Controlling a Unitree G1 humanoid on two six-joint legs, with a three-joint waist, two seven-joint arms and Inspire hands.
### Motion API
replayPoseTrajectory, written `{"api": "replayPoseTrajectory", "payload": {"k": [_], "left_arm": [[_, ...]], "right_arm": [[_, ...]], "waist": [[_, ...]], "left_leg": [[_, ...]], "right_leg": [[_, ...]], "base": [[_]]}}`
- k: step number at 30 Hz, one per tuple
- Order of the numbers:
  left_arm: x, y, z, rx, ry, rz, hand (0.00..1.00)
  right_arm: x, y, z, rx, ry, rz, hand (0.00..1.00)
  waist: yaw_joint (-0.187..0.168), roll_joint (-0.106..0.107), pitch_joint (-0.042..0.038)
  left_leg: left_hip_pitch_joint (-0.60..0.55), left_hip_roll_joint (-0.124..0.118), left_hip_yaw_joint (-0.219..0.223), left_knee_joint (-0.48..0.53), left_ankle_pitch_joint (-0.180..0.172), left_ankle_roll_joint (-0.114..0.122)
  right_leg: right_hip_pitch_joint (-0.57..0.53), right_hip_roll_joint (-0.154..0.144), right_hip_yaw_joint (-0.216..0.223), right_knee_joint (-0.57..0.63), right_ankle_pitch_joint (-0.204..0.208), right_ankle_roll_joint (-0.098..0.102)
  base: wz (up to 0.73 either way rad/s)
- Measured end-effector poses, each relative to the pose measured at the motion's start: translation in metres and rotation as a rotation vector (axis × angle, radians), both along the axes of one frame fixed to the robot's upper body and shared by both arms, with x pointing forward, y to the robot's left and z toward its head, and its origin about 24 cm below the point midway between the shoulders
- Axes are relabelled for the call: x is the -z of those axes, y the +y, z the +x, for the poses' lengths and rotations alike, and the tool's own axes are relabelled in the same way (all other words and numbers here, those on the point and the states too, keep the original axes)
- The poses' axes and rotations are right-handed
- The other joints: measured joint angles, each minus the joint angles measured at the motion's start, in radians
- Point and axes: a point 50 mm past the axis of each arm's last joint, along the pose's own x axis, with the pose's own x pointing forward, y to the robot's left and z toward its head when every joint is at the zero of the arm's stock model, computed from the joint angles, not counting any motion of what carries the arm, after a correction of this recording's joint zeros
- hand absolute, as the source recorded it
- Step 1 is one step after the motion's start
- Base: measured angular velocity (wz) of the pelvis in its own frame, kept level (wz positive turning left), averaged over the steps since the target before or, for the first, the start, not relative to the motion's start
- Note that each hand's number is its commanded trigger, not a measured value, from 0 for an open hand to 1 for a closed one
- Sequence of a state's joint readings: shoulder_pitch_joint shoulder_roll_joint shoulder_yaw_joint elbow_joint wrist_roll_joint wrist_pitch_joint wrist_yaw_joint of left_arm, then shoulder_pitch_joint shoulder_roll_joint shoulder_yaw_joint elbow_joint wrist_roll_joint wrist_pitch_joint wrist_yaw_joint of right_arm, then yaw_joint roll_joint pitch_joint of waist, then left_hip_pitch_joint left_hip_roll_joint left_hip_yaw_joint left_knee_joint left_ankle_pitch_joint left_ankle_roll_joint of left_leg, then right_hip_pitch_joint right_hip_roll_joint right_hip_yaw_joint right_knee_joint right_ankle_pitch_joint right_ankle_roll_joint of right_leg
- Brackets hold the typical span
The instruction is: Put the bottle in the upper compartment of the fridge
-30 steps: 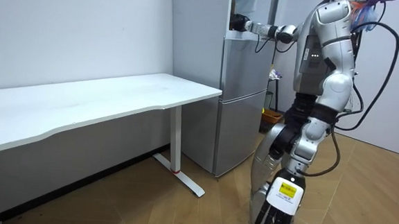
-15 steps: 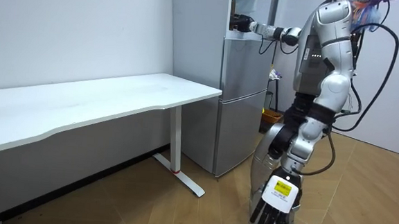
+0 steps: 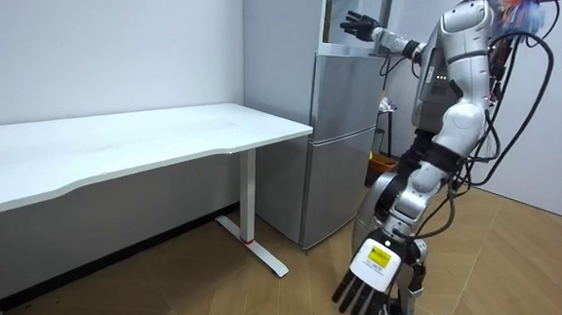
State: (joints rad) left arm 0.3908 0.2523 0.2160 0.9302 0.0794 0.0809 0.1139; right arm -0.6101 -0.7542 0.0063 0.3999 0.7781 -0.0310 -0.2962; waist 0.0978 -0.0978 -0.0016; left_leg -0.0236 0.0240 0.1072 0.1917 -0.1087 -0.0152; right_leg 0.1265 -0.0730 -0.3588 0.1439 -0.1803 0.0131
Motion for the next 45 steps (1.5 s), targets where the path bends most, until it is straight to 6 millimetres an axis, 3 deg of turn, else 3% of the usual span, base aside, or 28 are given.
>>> {"api": "replayPoseTrajectory", "payload": {"k": [3,9,13,17,22,29,31,32,35,37,39,45], "left_arm": [[0.000,-0.001,0.000,-0.001,-0.002,0.005,0.00],[0.001,-0.004,0.000,-0.001,-0.005,0.003,0.00],[0.003,-0.009,-0.003,-0.008,0.000,-0.009,0.00],[0.005,-0.013,-0.001,-0.004,-0.001,-0.020,0.00],[0.011,-0.017,0.008,0.019,0.006,-0.039,0.00],[0.015,-0.025,0.021,0.059,-0.012,-0.062,0.00],[0.017,-0.031,0.024,0.088,-0.013,-0.062,0.00],[0.018,-0.035,0.025,0.085,-0.015,-0.066,0.00],[0.020,-0.041,0.025,0.080,-0.020,-0.065,0.00],[0.022,-0.046,0.023,0.082,-0.010,-0.076,0.00],[0.024,-0.049,0.023,0.094,-0.007,-0.086,0.00],[0.026,-0.050,0.021,0.113,0.019,-0.086,0.00]], "right_arm": [[0.005,0.003,-0.004,-0.001,0.007,-0.007,0.00],[-0.006,0.013,-0.014,-0.026,-0.061,-0.026,0.00],[-0.018,0.029,-0.020,-0.053,-0.113,-0.152,0.00],[-0.022,0.041,-0.029,-0.035,-0.148,-0.301,0.00],[-0.003,0.060,-0.051,0.041,-0.171,-0.488,0.00],[0.013,0.083,-0.085,0.118,-0.278,-0.526,0.00],[0.019,0.087,-0.094,0.135,-0.300,-0.475,0.00],[0.025,0.088,-0.099,0.160,-0.302,-0.460,0.00],[0.041,0.088,-0.110,0.212,-0.277,-0.432,0.00],[0.056,0.088,-0.117,0.239,-0.224,-0.429,0.00],[0.064,0.087,-0.120,0.259,-0.194,-0.425,0.00],[0.109,0.076,-0.128,0.292,0.006,-0.429,0.00]], "waist": [[-0.011,-0.010,-0.0017],[-0.016,0.005,-0.0008],[-0.020,0.021,-0.0035],[-0.026,0.015,0.0007],[-0.029,0.007,0.0070],[-0.048,0.013,0.0051],[-0.061,0.029,0.0021],[-0.066,0.034,-0.0045],[-0.072,0.048,-0.0009],[-0.090,0.060,-0.0039],[-0.098,0.074,-0.0017],[-0.092,0.086,0.0028]], "left_leg": [[0.002,-0.001,0.004,-0.005,0.000,0.000],[0.005,0.001,0.007,-0.010,-0.004,-0.004],[0.019,0.003,0.021,-0.027,-0.005,-0.004],[0.026,0.007,0.035,-0.028,-0.007,-0.006],[0.038,0.016,0.066,-0.026,-0.017,-0.008],[0.047,0.019,0.090,-0.029,-0.020,-0.006],[0.047,0.019,0.096,-0.025,-0.024,-0.004],[0.049,0.019,0.096,-0.024,-0.026,-0.003],[0.063,0.019,0.098,-0.023,-0.030,-0.004],[0.069,0.019,0.106,-0.025,-0.030,-0.004],[0.070,0.019,0.113,-0.026,-0.030,-0.004],[0.088,0.022,0.149,-0.042,-0.030,-0.005]], "right_leg": [[-0.001,0.000,0.004,-0.004,0.000,0.000],[-0.002,0.002,0.009,-0.006,0.000,0.000],[-0.003,0.002,0.020,-0.005,0.000,0.000],[0.002,0.004,0.033,-0.004,0.000,0.000],[-0.006,0.007,0.072,0.010,0.000,0.000],[-0.020,0.007,0.097,0.014,0.000,0.000],[-0.022,0.006,0.103,0.015,0.000,0.000],[-0.019,0.006,0.106,0.015,0.001,0.001],[-0.006,0.006,0.107,0.016,0.001,0.001],[-0.004,0.006,0.112,0.015,0.000,0.001],[-0.006,0.006,0.119,0.016,0.000,0.001],[-0.016,0.010,0.166,0.011,-0.004,0.005]], "base": [[-0.02],[-0.02],[-0.09],[-0.09],[-0.20],[-0.14],[-0.04],[0.00],[-0.02],[-0.08],[-0.13],[-0.18]]}}
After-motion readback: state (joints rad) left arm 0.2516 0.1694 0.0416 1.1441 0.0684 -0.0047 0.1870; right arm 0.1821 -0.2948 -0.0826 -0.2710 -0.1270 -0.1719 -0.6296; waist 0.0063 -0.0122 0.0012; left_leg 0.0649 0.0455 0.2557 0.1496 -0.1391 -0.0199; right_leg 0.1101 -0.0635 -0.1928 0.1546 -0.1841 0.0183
